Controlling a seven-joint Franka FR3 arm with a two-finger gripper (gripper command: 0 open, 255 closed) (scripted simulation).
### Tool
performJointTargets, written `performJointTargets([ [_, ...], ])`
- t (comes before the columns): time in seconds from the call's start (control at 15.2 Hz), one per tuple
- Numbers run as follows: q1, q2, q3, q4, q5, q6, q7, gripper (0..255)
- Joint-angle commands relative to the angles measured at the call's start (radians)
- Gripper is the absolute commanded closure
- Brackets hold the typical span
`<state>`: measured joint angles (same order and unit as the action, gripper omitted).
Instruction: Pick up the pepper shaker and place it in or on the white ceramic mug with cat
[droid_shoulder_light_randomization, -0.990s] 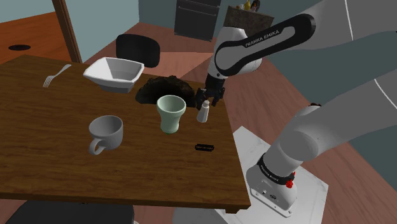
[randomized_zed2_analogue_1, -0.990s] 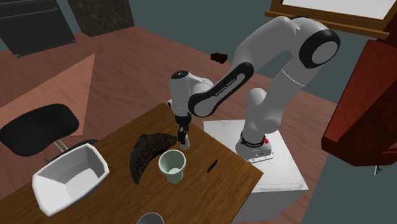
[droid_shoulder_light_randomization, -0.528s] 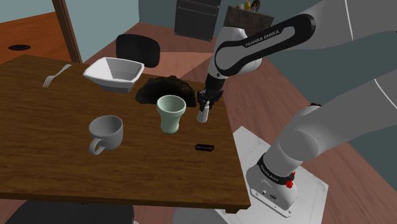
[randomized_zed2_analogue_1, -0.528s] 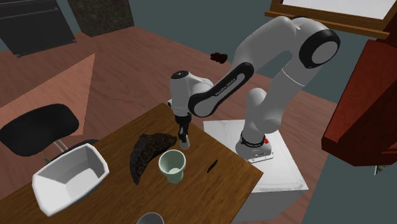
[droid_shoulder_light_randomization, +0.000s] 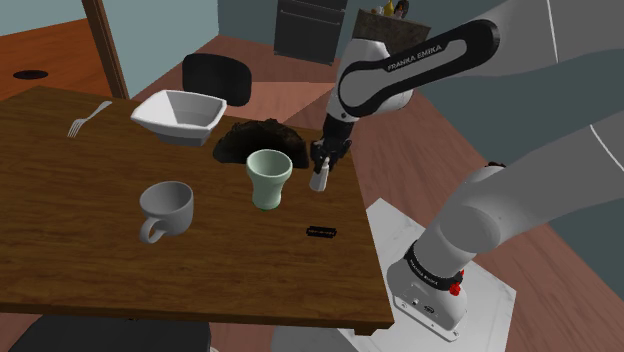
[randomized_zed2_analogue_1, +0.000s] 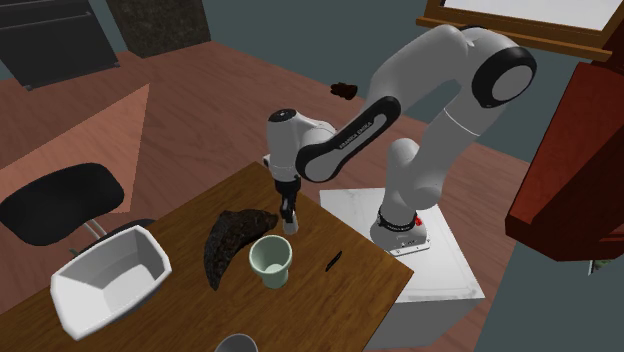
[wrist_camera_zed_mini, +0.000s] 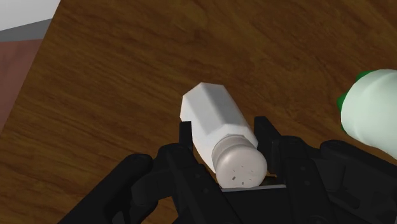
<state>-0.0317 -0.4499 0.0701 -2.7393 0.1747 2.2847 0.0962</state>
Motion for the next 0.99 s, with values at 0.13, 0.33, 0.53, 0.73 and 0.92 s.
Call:
performJointTargets([
  [0.13, -0.003, -0.037, -0.002, 0.028, -0.008, -0.065, 0.006, 255],
  [0.33, -0.005, -0.063, -0.004, 0.052, -0.013, -0.115, 0.012, 255],
  [0.53, -0.007, -0.084, -0.005, 0.079, -0.017, -0.163, 0.017, 255],
  [0.73, -0.009, -0.103, -0.007, 0.107, -0.021, -0.21, 0.022, 255],
  [0.92, -0.01, -0.119, -0.009, 0.137, -0.025, -0.255, 0.027, 255],
])
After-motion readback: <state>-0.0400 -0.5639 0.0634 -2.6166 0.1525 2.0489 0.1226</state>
